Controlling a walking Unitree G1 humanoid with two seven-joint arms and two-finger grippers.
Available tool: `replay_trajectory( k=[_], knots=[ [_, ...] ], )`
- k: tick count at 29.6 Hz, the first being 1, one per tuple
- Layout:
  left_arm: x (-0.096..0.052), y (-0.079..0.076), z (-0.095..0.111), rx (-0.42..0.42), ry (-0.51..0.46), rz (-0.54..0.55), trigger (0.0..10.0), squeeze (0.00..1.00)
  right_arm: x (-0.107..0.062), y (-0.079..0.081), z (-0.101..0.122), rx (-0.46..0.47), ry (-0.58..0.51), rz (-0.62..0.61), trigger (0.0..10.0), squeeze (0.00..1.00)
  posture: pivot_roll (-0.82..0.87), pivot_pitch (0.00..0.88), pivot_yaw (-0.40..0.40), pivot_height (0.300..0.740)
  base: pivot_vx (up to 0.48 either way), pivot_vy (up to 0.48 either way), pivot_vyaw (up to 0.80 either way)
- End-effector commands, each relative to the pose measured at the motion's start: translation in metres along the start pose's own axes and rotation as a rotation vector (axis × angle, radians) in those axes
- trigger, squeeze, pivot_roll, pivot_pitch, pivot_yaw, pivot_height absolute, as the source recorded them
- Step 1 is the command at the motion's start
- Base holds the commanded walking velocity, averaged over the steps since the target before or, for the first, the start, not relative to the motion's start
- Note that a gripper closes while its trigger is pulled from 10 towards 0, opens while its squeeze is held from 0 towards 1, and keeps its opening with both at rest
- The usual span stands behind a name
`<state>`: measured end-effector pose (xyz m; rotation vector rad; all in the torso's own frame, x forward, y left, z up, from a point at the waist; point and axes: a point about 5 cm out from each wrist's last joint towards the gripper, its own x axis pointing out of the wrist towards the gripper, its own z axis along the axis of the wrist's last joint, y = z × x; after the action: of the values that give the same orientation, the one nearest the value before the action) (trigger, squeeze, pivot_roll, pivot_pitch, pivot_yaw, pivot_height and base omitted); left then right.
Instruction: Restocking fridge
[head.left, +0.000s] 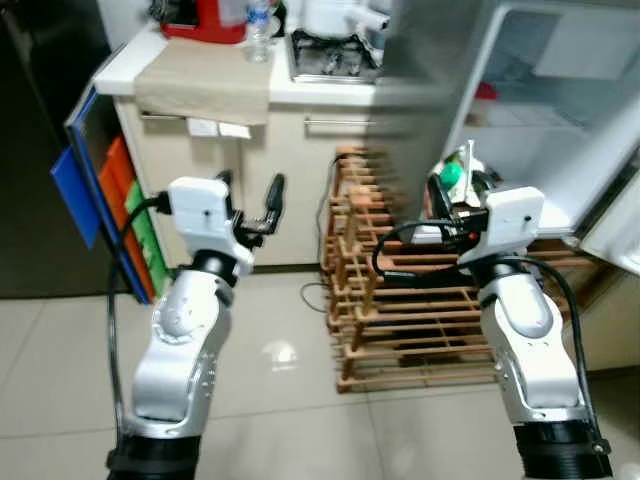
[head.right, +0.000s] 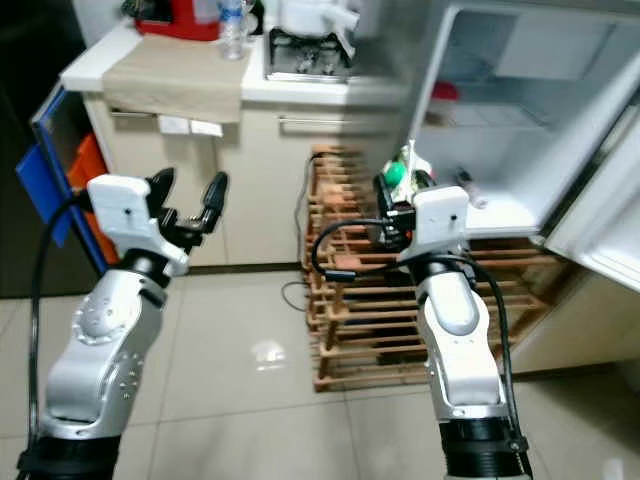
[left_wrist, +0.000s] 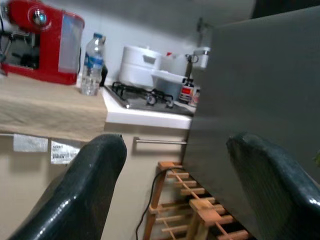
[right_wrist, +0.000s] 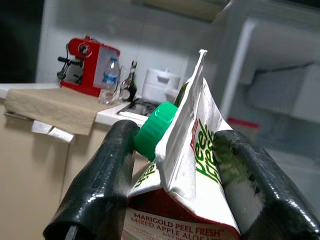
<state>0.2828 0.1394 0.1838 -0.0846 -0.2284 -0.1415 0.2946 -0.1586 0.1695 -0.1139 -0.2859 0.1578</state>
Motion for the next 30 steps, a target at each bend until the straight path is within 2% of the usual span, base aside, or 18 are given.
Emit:
replay_trajectory(
  k=[1,13,30],
  knots=[
    [0.002,-0.005,-0.003,-0.007,0.016,-0.008,10.0,0.0,-0.003,-0.007,-0.003,-0.008,0.015,-0.022,10.0,0.0,-0.04,0.0,-0.041,0.74,0.0,-0.428,0.0],
    [0.007,-0.001,-0.007,0.01,0.033,0.021,10.0,0.0,-0.012,-0.008,-0.009,-0.01,0.039,-0.055,10.0,0.0,-0.06,0.0,-0.017,0.74,0.08,-0.414,0.0],
    [0.01,0.002,-0.008,0.015,0.037,0.049,10.0,0.0,-0.015,-0.001,-0.01,-0.023,0.044,-0.014,10.0,0.0,-0.06,0.0,-0.02,0.74,0.265,-0.39,0.0]
  ],
)
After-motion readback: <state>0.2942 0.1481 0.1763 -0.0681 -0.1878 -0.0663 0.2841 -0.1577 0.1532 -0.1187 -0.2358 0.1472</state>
